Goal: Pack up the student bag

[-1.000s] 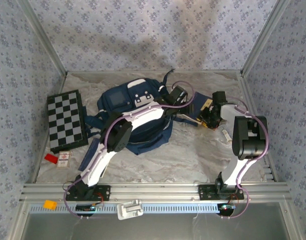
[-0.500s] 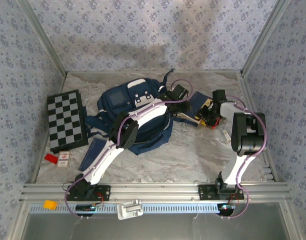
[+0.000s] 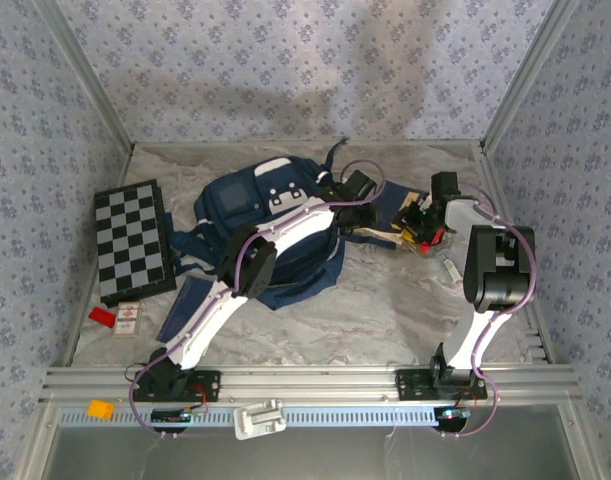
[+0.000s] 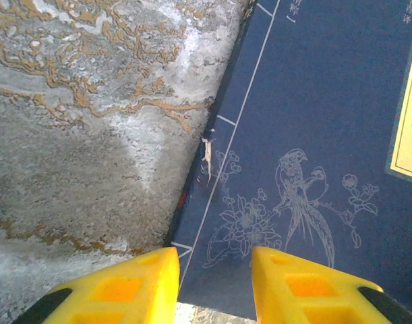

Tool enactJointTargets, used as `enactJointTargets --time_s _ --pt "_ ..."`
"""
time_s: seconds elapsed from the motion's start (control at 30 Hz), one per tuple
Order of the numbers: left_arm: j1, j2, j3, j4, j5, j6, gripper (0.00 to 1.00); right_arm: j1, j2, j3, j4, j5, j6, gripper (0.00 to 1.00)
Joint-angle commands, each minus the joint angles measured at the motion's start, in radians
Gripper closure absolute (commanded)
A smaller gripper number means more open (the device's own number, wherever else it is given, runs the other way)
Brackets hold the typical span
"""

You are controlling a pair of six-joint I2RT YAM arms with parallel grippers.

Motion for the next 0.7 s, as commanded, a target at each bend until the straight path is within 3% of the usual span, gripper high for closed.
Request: enactJointTargets --time_s 0.0,0.27,0.5,0.67 --pt "-0.013 0.023 0.011 -0.138 -0.009 0.001 0.66 -0.003 -0.069 0.018 -0.022 -0.061 -0.030 0.58" --pt "-0.011 0.023 0.009 -0.150 -0.021 -0.002 0.65 -0.016 -0.073 0.009 -0.007 -0.131 -0.034 0.61" --pt "-0.011 0.016 0.009 -0.156 -0.018 0.007 0.65 -0.020 -0.013 0.033 -0.086 -0.023 -0.059 0.66" --pt "-0.014 0.013 0.009 -0.156 -0.018 0.010 0.65 -0.022 0.018 0.073 -0.101 -0.013 -0.079 0.73"
